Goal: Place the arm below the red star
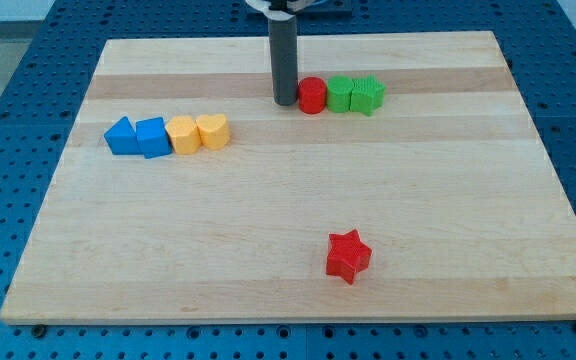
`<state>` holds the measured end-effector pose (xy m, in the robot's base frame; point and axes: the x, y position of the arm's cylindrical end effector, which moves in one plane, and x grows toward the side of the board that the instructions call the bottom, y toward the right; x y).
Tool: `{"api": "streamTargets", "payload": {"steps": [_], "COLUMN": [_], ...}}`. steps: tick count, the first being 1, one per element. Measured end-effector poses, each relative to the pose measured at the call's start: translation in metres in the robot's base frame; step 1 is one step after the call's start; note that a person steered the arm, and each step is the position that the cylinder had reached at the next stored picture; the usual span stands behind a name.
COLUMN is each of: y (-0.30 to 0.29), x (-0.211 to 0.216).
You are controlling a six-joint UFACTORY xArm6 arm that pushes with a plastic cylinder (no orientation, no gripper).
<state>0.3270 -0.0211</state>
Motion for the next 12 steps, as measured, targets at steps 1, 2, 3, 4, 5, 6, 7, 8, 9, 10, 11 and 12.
{"api": "streamTargets", "payload": {"steps": [1, 2, 3, 4, 5, 6, 7, 8, 9, 10, 11, 12], "y": [0.000, 0.000, 0.000, 0.000, 0.000, 0.000, -0.009, -0.026, -0.029, -0.024, 0.002, 0.036], "x": [0.002, 0.012, 0.024, 0.044, 0.071, 0.104, 0.146, 0.194, 0.239, 0.263, 0.269, 0.270]}}
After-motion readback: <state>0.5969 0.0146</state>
